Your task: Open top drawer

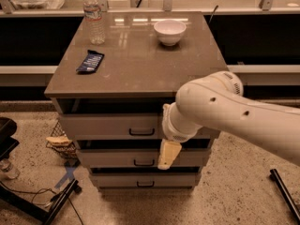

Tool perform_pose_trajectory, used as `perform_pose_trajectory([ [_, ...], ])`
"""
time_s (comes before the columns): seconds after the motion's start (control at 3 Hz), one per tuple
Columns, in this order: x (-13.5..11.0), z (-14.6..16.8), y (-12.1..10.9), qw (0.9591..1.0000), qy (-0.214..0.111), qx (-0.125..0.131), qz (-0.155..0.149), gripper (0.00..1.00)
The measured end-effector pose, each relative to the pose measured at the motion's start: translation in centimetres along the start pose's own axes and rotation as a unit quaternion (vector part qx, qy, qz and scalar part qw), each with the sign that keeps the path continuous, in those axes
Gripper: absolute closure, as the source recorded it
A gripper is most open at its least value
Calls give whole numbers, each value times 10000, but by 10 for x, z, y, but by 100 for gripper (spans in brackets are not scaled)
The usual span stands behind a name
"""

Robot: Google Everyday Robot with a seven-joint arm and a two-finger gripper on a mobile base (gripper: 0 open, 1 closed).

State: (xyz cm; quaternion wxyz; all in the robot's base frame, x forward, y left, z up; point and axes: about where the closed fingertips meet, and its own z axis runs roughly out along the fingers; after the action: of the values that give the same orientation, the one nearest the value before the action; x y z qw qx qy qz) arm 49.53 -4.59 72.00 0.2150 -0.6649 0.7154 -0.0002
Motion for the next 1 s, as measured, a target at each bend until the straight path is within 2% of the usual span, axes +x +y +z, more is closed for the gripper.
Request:
perform_pose_trajectory([
  [0.67,-21,64,2,9979,421,-233,-425,0],
  [1.0,-14,90,9,9961,615,-415,-484,0],
])
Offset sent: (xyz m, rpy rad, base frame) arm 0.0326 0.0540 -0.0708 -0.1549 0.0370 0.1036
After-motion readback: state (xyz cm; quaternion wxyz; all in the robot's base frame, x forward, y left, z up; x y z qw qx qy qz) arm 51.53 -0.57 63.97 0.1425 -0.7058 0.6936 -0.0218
